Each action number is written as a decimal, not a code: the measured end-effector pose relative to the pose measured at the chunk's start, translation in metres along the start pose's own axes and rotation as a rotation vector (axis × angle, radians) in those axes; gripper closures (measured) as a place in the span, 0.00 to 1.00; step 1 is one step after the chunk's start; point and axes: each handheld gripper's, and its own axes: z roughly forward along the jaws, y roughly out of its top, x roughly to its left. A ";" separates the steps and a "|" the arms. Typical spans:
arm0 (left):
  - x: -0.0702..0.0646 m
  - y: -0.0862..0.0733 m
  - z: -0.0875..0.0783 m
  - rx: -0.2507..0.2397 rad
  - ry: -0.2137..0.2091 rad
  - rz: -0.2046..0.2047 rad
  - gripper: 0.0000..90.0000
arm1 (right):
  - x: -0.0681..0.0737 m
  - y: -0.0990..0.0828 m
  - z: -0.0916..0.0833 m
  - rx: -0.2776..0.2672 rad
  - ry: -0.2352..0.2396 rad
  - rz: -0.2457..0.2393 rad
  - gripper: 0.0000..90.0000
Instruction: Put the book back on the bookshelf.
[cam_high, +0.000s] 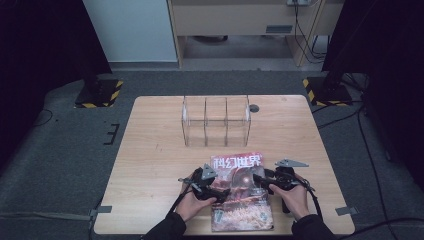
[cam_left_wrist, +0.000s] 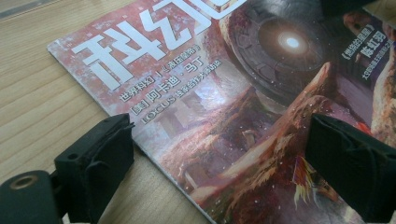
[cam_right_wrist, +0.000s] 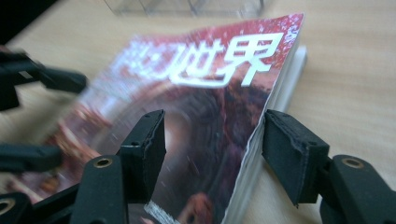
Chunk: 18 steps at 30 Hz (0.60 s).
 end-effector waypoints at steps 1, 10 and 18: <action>0.000 0.000 0.000 0.000 0.001 -0.001 0.08 | 0.000 0.000 0.000 0.000 0.000 0.000 0.44; 0.001 0.000 -0.001 -0.007 -0.001 -0.017 0.09 | 0.002 0.006 -0.009 -0.098 0.084 0.040 0.47; 0.001 0.000 -0.001 -0.007 0.002 -0.016 0.09 | 0.004 0.006 -0.005 -0.106 0.085 0.000 0.45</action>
